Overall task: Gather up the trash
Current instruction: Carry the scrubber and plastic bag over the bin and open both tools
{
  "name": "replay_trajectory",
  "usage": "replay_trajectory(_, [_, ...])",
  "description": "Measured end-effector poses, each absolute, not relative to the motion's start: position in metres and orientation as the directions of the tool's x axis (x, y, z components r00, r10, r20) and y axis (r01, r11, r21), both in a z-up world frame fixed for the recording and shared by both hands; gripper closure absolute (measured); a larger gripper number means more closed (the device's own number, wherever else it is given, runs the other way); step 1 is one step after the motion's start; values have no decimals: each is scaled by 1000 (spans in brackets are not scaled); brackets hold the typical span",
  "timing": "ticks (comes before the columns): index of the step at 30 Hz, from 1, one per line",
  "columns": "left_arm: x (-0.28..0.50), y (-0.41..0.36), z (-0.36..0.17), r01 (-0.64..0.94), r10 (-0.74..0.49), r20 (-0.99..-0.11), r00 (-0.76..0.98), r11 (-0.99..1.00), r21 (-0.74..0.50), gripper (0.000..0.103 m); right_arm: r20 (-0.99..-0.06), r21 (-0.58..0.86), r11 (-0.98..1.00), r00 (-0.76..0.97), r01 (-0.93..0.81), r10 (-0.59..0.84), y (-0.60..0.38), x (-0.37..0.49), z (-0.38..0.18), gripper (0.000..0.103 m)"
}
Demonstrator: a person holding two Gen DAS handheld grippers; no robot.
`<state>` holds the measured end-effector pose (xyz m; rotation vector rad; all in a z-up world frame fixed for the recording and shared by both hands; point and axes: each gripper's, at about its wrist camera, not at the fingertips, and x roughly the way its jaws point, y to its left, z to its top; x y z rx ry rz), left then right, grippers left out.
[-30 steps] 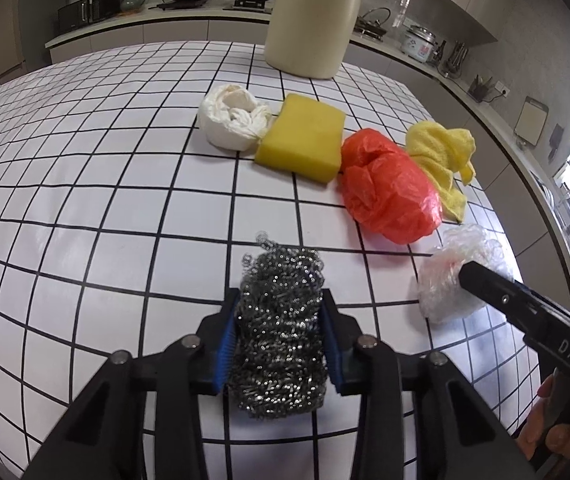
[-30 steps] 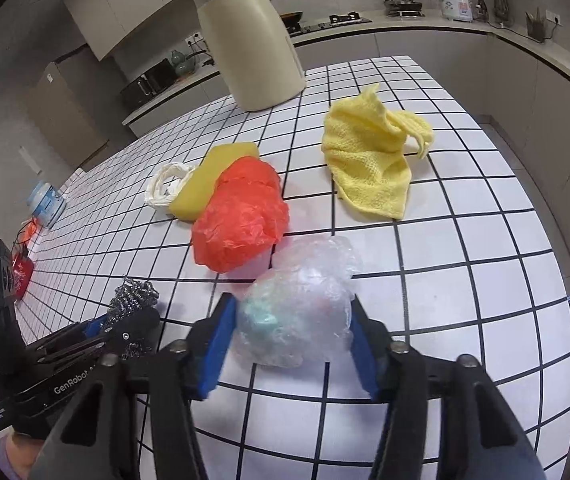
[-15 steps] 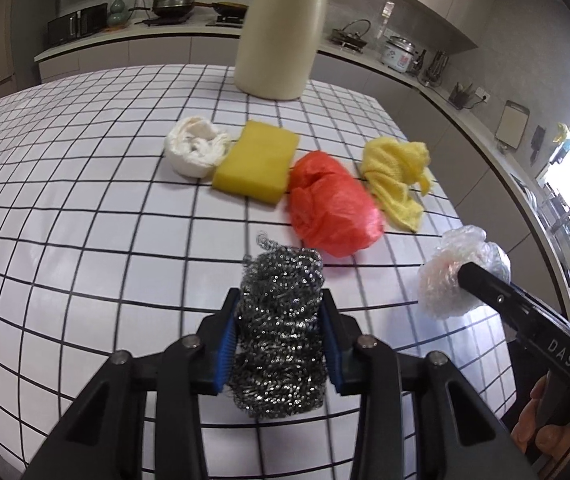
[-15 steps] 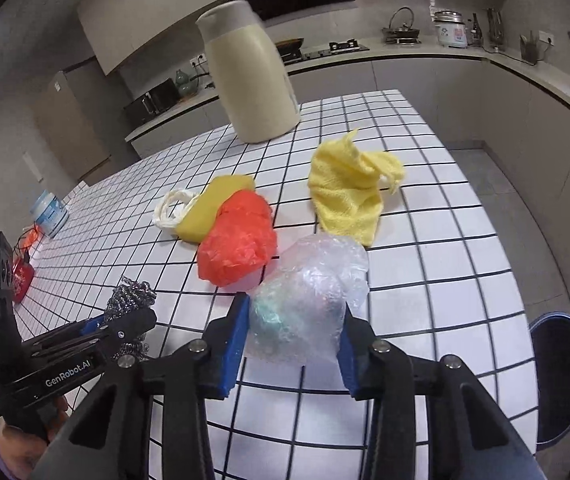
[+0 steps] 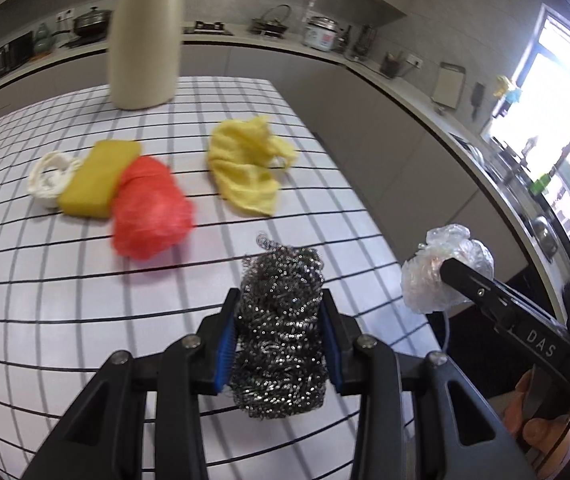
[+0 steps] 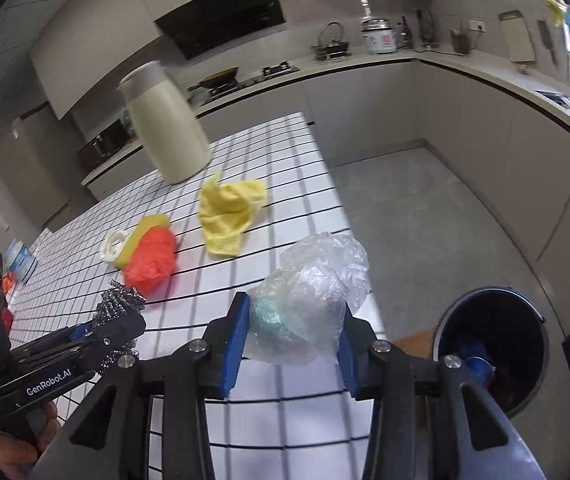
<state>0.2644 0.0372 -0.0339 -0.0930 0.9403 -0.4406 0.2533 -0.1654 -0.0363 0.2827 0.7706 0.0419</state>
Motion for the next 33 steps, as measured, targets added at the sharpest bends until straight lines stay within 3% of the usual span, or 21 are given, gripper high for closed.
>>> replay_trajectory(22, [241,-137,-45,561,-533,-772,346,777,-285,65,-695,262,897,715,356,-81,-331,162,-39,60])
replay_trajectory(33, [233,-198,-57,600,-527,-797,295,752,-275,65,-729,269,862,676,429,-109,-392,138,-54,60])
